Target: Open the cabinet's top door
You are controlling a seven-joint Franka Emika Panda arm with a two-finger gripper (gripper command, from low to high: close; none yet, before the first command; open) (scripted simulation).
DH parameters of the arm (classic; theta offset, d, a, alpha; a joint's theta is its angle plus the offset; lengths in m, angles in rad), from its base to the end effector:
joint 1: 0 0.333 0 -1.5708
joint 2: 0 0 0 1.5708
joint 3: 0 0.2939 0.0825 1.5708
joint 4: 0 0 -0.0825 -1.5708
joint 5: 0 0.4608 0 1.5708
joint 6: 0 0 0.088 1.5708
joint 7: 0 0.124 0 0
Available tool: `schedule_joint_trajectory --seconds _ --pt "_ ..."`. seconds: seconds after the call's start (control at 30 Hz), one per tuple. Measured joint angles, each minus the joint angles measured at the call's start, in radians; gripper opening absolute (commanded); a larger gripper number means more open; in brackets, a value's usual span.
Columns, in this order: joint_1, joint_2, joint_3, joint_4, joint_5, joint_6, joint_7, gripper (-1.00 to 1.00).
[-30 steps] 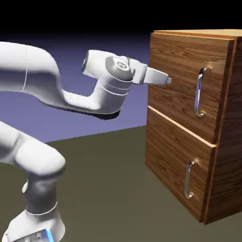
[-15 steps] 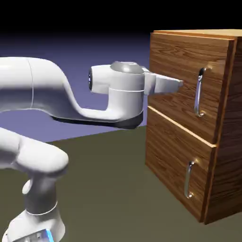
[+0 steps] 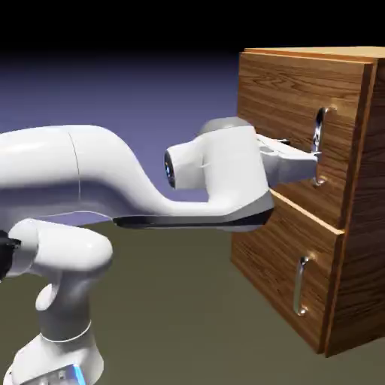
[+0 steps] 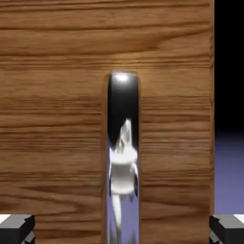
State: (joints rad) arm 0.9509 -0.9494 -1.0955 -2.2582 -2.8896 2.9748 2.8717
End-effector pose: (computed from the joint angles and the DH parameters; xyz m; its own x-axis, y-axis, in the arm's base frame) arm 0.5210 -0.1083 0.5104 0.0317 -0.7080 0.7055 0.0311 -0.7048 -0.7087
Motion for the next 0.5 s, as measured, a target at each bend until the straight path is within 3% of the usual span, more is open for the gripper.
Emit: schedule_joint_trajectory --seconds 0.03,0.07,0.5 --pt "0.036 0.013 -0.021 0.025 -0.004 -0.008 0.002 0.00" --pt "0.068 0.025 -0.039 0.046 -0.007 -0.014 0.005 -1.00" --pt "-0.331 0.022 0.260 -0.237 0.190 -0.160 -0.010 -1.00"
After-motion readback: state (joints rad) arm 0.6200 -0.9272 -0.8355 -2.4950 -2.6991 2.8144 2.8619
